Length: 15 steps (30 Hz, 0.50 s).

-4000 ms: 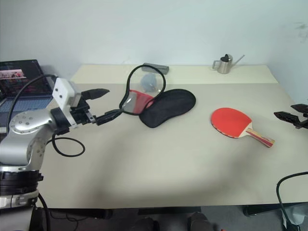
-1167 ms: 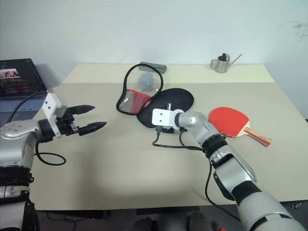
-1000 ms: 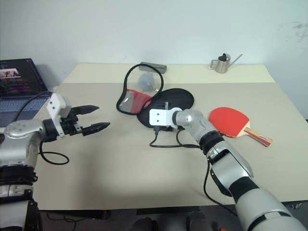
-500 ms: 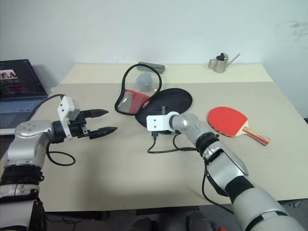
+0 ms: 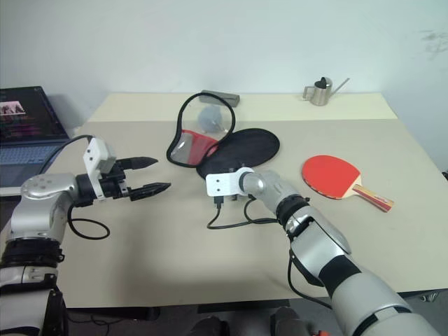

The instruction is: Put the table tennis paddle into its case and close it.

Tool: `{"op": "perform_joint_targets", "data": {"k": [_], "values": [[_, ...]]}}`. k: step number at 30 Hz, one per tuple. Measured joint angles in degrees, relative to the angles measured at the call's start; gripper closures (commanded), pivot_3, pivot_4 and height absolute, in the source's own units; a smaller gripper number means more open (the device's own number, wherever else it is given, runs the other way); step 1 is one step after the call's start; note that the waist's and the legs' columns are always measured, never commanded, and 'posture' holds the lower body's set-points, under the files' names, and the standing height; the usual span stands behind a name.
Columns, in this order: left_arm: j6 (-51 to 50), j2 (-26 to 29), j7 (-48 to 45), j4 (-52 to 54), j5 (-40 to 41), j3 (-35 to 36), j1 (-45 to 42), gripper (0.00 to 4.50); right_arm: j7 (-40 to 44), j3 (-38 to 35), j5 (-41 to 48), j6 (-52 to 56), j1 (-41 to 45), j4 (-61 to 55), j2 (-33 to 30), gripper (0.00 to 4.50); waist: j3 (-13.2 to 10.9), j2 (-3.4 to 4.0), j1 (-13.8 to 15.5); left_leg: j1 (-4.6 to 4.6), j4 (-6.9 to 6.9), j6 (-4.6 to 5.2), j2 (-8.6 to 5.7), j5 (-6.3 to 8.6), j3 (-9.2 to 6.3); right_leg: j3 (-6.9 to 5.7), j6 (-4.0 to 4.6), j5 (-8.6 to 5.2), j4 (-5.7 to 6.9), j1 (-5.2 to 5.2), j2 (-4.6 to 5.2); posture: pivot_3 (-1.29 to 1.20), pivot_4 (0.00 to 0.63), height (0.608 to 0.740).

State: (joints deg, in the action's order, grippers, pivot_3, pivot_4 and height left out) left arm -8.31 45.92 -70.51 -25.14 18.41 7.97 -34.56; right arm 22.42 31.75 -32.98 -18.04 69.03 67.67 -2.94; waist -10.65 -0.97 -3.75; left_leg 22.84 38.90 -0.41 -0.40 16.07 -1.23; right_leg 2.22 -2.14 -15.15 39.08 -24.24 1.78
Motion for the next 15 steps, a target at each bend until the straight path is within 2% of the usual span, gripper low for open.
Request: {"op": "perform_joint_targets", "data": {"k": [1,2,7,15], "values": [[0.0,0.0,0.02,0.01,0.0,0.0,0.0,0.0,0.01,0.0,0.0,-0.11,-0.03,0.0,0.0,4.28,0.0,0.0,-0.01,0.0,0.0,0.0,0.0,0.0,0.0,0.0,0.0,0.0,0.0,0.0,0.0,0.0,0.15,0.74],[0.0,-0.02,0.05,0.01,0.0,0.0,0.01,0.0,0.05,0.0,0.01,-0.17,-0.08,-0.01,0.0,4.47,0.0,0.0,-0.02,0.0,0.0,0.0,0.0,0.0,0.0,0.0,0.0,0.0,0.0,0.0,0.0,0.0,0.15,0.74],[-1.79,-0.83,0.38,3.46,1.31,0.2,2.14,0.0,0.78,0.0,0.06,-0.25,-1.23,-0.2,-0.01,4.47,0.0,0.0,-0.03,0.0,0.0,0.0,0.0,0.0,0.0,0.02,0.0,0.0,-0.01,0.0,0.0,0.0,0.15,0.74],[-11.63,-3.1,-0.18,13.73,6.84,-0.65,6.38,0.0,5.56,-0.31,1.36,-0.89,-4.83,-5.78,-2.34,4.47,0.01,-0.02,0.0,0.0,0.0,0.02,0.01,0.01,-0.05,0.0,0.0,0.0,-0.02,0.04,0.0,0.0,0.15,0.74]]}}
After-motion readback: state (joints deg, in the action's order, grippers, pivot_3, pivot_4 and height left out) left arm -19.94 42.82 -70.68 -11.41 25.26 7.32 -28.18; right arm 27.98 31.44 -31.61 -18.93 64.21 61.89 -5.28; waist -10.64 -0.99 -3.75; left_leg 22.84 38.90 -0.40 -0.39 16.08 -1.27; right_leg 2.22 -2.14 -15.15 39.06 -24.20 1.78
